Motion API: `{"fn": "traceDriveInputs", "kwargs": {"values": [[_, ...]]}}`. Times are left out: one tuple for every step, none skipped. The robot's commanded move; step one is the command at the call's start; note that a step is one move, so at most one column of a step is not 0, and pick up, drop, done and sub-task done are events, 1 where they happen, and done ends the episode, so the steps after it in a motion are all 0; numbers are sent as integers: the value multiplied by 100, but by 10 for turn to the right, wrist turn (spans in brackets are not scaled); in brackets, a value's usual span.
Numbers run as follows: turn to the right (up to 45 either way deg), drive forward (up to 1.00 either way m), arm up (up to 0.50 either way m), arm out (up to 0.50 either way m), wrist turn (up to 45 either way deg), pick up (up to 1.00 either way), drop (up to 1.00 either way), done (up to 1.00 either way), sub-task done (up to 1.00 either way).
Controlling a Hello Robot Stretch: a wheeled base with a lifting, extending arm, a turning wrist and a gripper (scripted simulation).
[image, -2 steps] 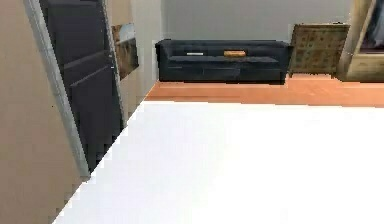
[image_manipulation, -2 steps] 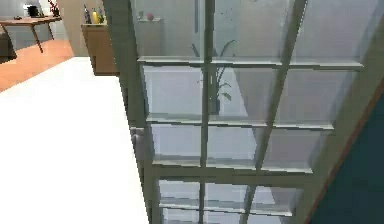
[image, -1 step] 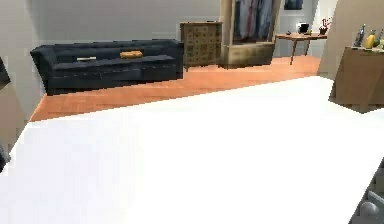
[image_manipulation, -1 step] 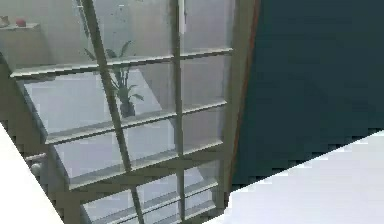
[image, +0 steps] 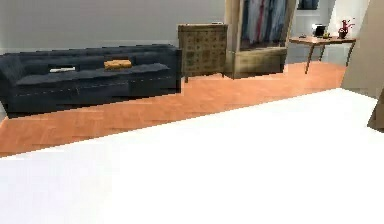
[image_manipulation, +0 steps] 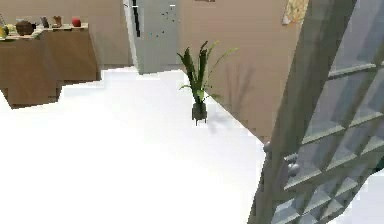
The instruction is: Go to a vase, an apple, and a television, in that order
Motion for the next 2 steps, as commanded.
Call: {"fn": "traceDriveInputs", "kwargs": {"values": [[450, 0, 0, 0, 0, 0, 0, 0, 0], [150, 0, 0, 0, 0, 0, 0, 0, 0]]}}
